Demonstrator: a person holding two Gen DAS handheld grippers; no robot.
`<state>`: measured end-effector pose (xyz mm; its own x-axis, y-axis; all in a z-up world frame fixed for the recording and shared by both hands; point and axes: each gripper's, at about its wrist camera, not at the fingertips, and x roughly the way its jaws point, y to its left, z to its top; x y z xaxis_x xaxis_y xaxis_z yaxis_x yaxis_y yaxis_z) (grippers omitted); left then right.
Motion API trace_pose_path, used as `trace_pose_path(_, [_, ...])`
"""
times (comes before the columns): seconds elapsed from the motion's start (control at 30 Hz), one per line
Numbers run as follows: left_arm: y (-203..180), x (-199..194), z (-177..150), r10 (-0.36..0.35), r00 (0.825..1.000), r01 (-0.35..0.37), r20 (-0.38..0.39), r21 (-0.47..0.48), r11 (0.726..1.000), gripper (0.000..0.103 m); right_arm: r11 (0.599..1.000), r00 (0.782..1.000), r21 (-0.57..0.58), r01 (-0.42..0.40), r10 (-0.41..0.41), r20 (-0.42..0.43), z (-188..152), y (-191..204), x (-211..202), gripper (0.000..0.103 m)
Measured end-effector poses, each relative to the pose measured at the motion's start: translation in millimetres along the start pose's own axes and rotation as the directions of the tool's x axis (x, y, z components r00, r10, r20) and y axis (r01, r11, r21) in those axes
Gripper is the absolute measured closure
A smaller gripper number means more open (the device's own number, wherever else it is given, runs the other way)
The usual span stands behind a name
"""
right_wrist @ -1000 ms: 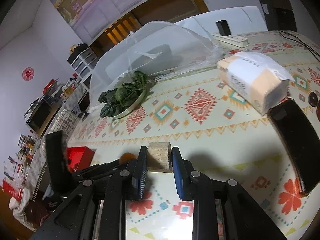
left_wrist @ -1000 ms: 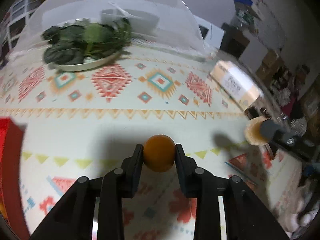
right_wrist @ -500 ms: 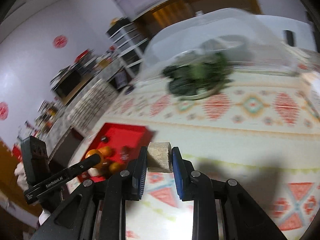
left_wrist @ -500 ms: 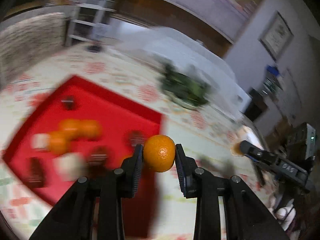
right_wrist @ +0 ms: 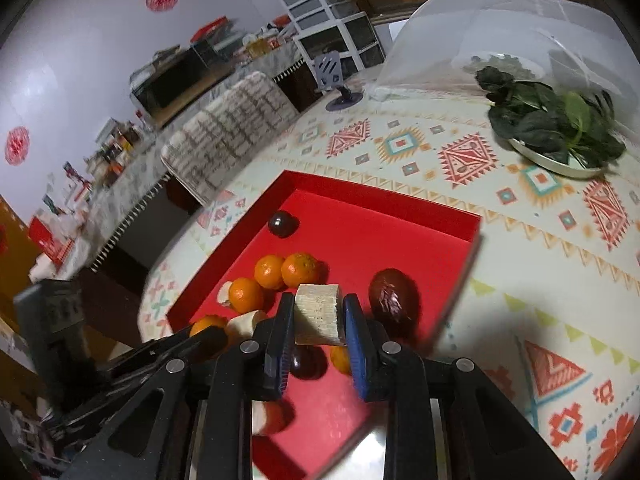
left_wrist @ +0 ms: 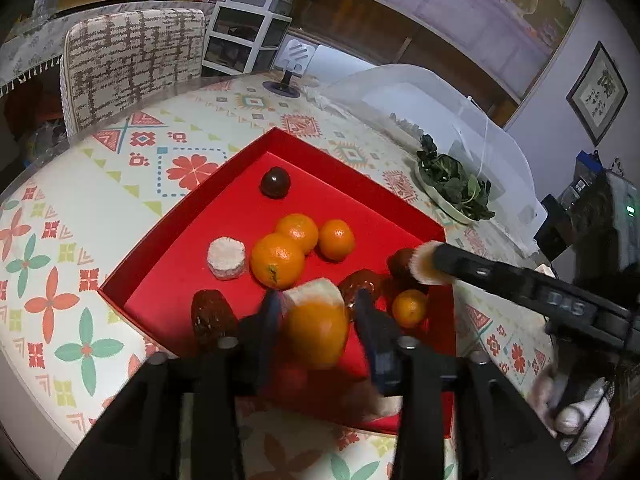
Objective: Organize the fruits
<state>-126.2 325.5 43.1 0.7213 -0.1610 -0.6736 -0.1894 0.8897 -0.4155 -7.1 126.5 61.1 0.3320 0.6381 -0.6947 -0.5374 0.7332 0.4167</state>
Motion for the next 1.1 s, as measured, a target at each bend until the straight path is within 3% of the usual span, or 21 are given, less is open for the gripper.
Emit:
trace_pose_path(0.03, [1, -1, 0, -0.005, 1.0, 0.005, 0.004, -0.001, 1.0, 0.048, 1.0, 1.0, -0.001, 0.013, -0.013, -0.003, 1, 1, 6, 0.076])
trace_pose_path(0.13, [-3, -6, 2, -0.011, 1.0, 0.01, 0.02, 0.017, 1.0, 0.045, 0.999, 1.0, 0.032, 0.014, -0.014, -0.009, 4, -3, 14, 0.072])
trace_pose_path(0.2, [-6, -10, 2, -0.008, 1.0, 0.007, 0.029, 0.032, 0.999, 0.04, 0.999, 1.0, 0.048, 0.015, -0.016, 0.002, 5, -5, 14, 0.063])
trace_pose_path(0.37, [-22, -22, 2, 0.014, 0.997, -0.021, 0.072, 0.087, 0.996, 0.037, 0.998, 0.999, 0.068, 0.009, -0.012, 0.043, 5, -9, -5, 0.06])
trace_pose_path(0.43, [-35, -28, 0, 0.049, 0.993, -0.063, 0.104, 0.129, 0.99, 0.034, 0.998, 0.997, 0.068, 0.017, -0.022, 0.08, 1, -9, -22, 0.057])
trace_pose_path(0.5, [-48, -33, -4, 0.083, 0.986, -0.107, 0.144, 0.167, 0.98, 0.028, 0.997, 0.992, 0.063, 0.034, -0.041, 0.118, -6, -8, -39, 0.048])
trace_pose_path(0.63, [-83, -44, -14, 0.188, 0.946, -0.252, 0.265, 0.232, 0.94, 0.009, 0.996, 0.977, 0.059, 0.073, -0.083, 0.194, -28, -12, -75, 0.043])
trace_pose_path(0.77, [-101, -47, -20, 0.248, 0.914, -0.326, 0.321, 0.217, 0.92, 0.002, 0.991, 0.967, 0.068, 0.115, -0.127, 0.223, -48, -18, -96, 0.041])
trace_pose_path(0.9, [-106, -45, -23, 0.294, 0.902, -0.363, 0.316, 0.186, 0.913, 0.001, 0.986, 0.961, 0.07, 0.153, -0.165, 0.22, -69, -23, -106, 0.04])
trace_pose_path(1.1, [-110, -45, -28, 0.31, 0.907, -0.365, 0.287, 0.163, 0.917, 0.001, 0.984, 0.963, 0.039, 0.176, -0.18, 0.2, -88, -20, -104, 0.038])
